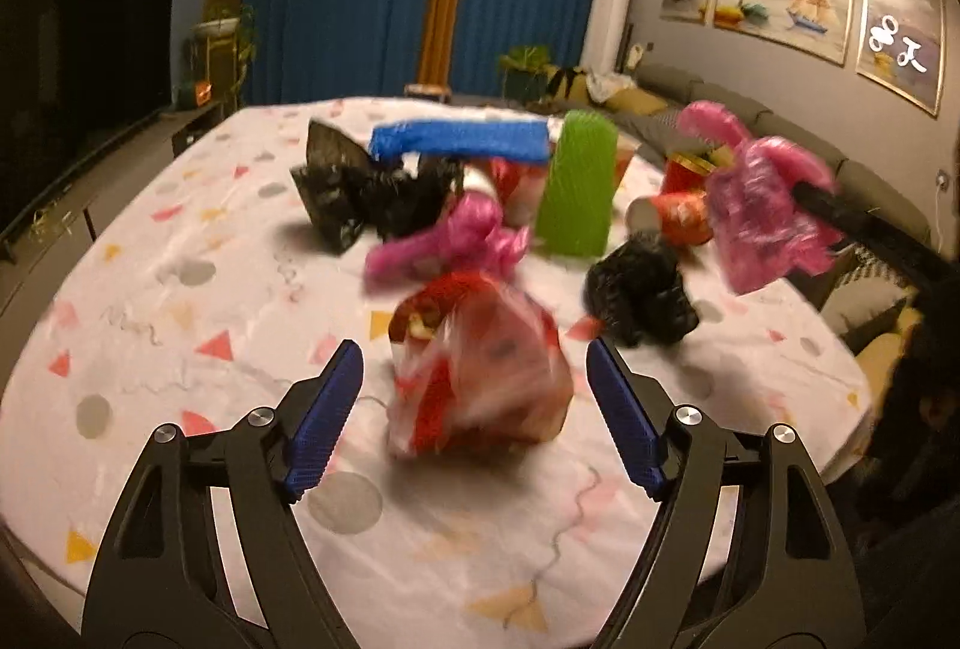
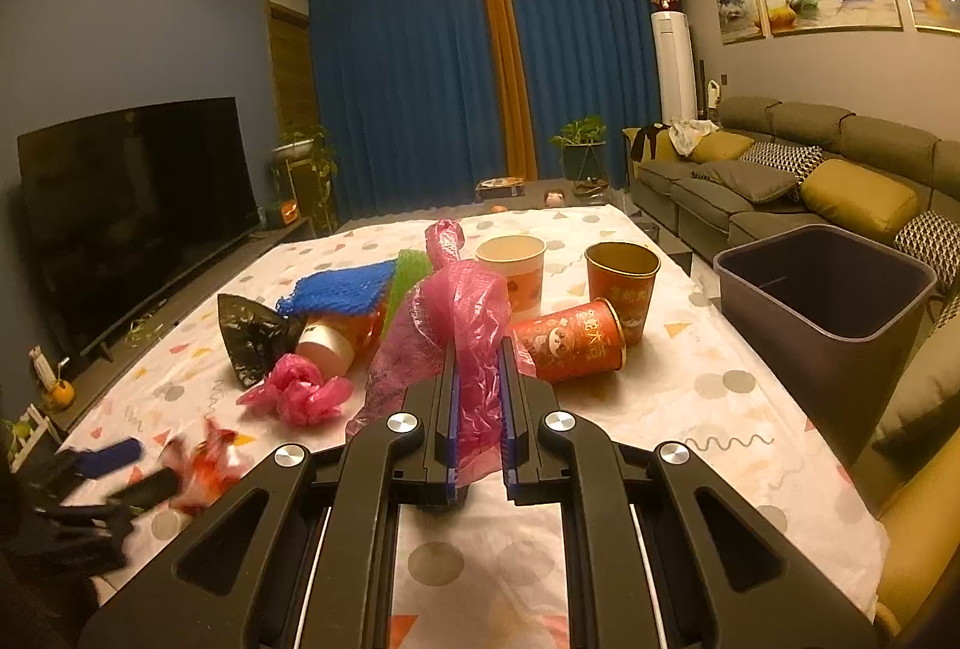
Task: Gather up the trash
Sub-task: 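Grasp the red-white plastic bag with the left tool while the right tool lifts the pink bag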
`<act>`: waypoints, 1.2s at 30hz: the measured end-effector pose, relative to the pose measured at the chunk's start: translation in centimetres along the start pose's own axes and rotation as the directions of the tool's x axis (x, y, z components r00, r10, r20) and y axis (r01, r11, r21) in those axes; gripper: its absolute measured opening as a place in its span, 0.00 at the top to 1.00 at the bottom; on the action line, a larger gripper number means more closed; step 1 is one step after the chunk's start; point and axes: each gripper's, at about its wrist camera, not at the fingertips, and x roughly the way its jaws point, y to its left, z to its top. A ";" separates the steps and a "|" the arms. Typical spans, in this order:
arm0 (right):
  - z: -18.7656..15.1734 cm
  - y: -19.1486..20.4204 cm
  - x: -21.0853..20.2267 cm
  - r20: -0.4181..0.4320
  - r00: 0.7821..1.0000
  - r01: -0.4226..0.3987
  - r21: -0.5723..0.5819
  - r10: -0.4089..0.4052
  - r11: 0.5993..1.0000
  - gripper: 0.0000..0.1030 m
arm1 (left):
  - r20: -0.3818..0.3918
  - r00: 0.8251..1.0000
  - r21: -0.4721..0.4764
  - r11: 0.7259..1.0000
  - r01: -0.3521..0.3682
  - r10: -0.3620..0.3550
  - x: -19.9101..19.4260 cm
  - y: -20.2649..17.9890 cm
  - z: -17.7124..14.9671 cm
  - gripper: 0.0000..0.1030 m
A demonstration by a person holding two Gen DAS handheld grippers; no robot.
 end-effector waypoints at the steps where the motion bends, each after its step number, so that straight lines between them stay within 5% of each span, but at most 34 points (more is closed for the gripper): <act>1: -0.1 0.0 -0.2 0.000 1.000 0.000 -0.001 0.000 1.000 0.88 | -0.010 1.000 -0.006 1.000 0.000 0.000 0.5 0.0 -0.1 0.27; 5: -0.3 -0.5 -0.3 -0.006 1.000 0.008 0.010 -0.008 1.000 0.88 | -0.023 1.000 -0.027 0.999 0.018 -0.019 1.7 0.2 -0.1 0.28; 18: -0.6 -1.1 -0.2 -0.021 1.000 -0.001 0.022 0.001 1.000 0.88 | -0.030 0.999 0.005 0.999 0.042 -0.042 3.9 -0.5 0.1 0.66; 25: -0.4 -1.8 -0.5 -0.010 1.000 0.008 0.020 -0.007 1.000 0.88 | 0.028 0.997 0.032 0.997 0.069 -0.070 1.7 -2.2 1.5 0.69; 36: 0.6 -3.7 -1.8 0.046 0.997 0.063 0.029 -0.064 0.998 0.88 | 0.139 0.970 0.146 0.973 0.179 -0.200 0.8 -9.5 7.0 0.69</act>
